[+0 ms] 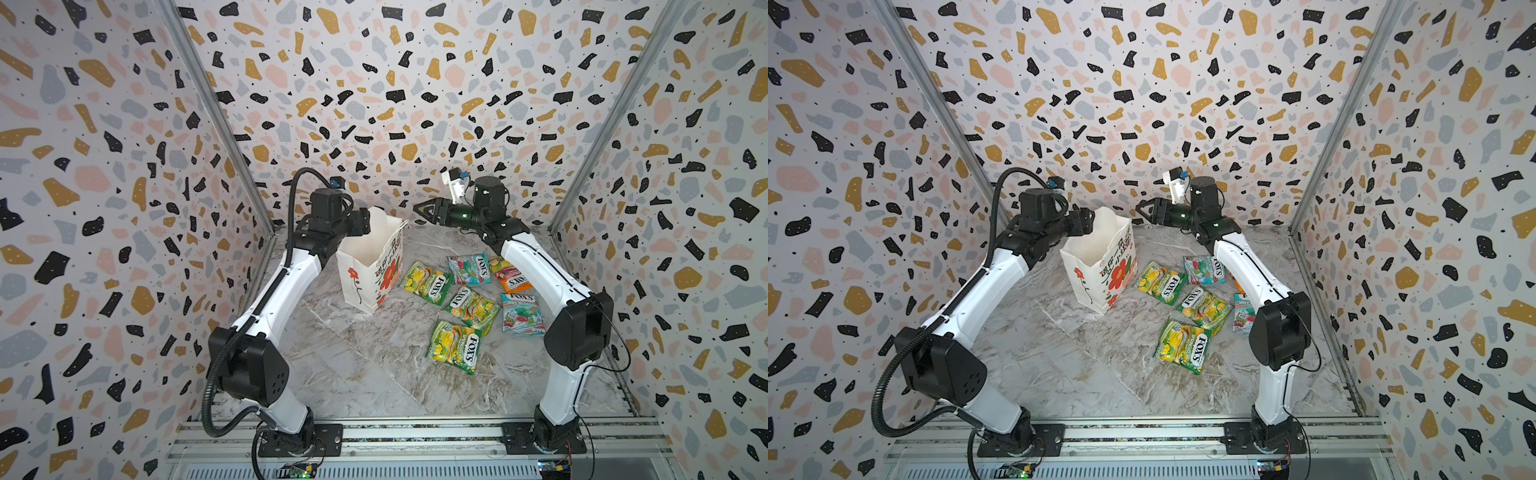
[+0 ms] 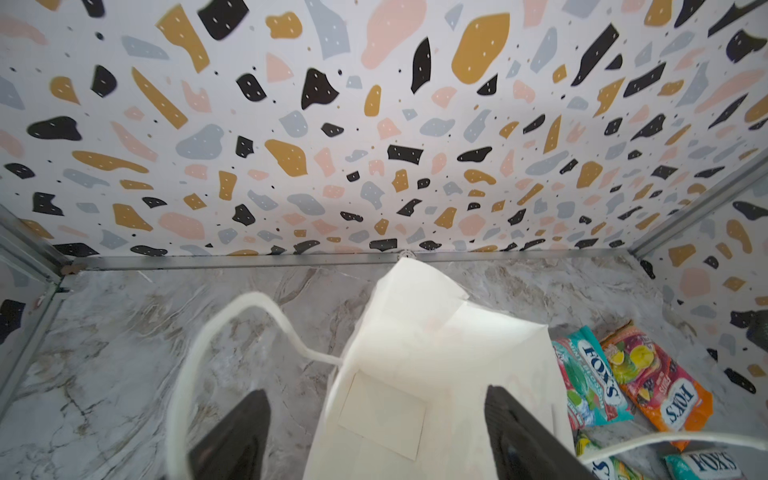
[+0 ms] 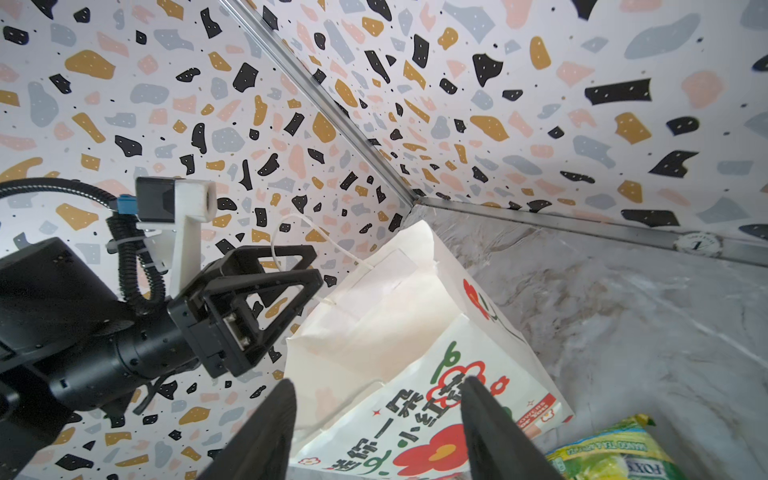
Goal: Take the snacks out of the paper bag
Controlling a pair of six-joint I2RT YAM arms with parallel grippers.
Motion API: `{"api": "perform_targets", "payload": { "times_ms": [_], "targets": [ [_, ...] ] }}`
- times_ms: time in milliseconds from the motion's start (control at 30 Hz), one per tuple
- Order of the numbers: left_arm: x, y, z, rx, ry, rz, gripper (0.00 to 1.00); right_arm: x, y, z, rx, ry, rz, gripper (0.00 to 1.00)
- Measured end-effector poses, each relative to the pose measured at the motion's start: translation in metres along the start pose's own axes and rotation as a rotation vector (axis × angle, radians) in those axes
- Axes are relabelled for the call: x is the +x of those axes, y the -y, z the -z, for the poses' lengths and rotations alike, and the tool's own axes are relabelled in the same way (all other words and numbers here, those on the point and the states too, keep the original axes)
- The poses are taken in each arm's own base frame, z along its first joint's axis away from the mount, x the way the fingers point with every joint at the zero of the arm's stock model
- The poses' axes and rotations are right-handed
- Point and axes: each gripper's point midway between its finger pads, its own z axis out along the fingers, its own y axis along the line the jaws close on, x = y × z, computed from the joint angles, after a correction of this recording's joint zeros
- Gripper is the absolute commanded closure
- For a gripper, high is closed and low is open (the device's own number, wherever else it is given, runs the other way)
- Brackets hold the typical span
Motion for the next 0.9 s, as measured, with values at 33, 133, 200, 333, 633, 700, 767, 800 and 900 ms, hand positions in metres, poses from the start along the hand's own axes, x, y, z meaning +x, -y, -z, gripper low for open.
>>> {"api": "perform_targets", "payload": {
  "times_ms": [33,133,200,333,633,700,767,800,900],
  "targets": [
    [-0.005,-0.001,0.002,-0.006,0.011,-0.008,0.07,-0.002,0.004,0.003,0.011,0.006,0.008,0.33],
    [-0.015,-0.004,0.009,-0.03,0.033,-0.037,0.03,-0.011,0.014,0.013,0.053,0.027,0.025,0.33],
    [-0.021,-0.007,0.016,-0.05,0.049,-0.056,0.01,-0.016,0.021,0.024,0.094,0.047,0.039,0.33],
    [-0.038,-0.015,0.046,-0.107,0.104,-0.087,0.0,-0.02,0.038,0.064,0.223,0.103,0.059,0.33],
    [-0.039,-0.055,0.139,-0.314,0.279,-0.043,0.0,0.022,0.109,0.155,0.628,0.177,0.096,0.33],
    [-0.024,-0.067,0.145,-0.368,0.282,-0.021,0.0,0.045,0.125,0.167,0.71,0.158,0.108,0.33],
    [-0.003,-0.079,0.146,-0.422,0.268,0.0,0.0,0.067,0.138,0.178,0.776,0.143,0.128,0.33],
    [0.009,-0.086,0.147,-0.45,0.258,0.007,0.0,0.078,0.145,0.186,0.817,0.139,0.136,0.33],
    [0.042,-0.103,0.149,-0.525,0.238,0.036,0.0,0.107,0.158,0.206,0.906,0.133,0.156,0.32]
  ]
}}
